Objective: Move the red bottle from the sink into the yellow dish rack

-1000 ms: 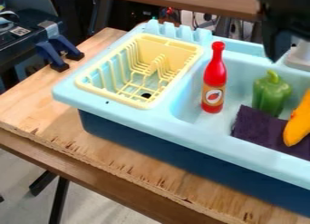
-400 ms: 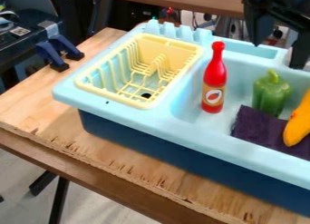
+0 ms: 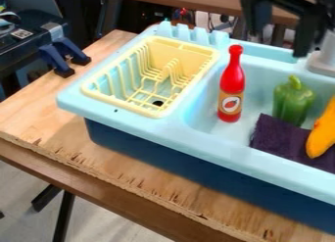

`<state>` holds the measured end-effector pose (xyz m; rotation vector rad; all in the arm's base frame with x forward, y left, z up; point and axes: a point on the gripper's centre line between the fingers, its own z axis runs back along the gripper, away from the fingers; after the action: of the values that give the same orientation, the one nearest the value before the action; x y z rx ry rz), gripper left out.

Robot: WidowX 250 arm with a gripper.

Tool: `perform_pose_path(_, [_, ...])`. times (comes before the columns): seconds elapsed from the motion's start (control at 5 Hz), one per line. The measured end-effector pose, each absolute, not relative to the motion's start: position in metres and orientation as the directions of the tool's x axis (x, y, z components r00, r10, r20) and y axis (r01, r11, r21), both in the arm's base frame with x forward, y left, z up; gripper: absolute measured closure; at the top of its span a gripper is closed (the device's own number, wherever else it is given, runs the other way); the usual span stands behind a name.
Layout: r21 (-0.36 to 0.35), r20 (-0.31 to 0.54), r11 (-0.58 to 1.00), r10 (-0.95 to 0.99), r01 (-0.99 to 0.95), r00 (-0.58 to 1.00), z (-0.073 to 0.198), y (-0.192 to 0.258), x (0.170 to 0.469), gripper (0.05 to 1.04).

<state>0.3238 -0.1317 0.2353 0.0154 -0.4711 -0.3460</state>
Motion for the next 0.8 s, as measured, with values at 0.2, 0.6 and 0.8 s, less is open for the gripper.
perform_pose_path(0.2, [0.06,0.444,0.964,-0.258,0.258,0.858,0.237,-0.104,0.333,0.083])
perform_pose_path(0.6, [0.076,0.372,0.97,-0.241,0.229,0.896,0.226,-0.08,0.352,0.083])
perform_pose_path(0.8, [0.051,0.365,0.975,-0.221,0.218,0.904,0.214,-0.072,0.363,0.083])
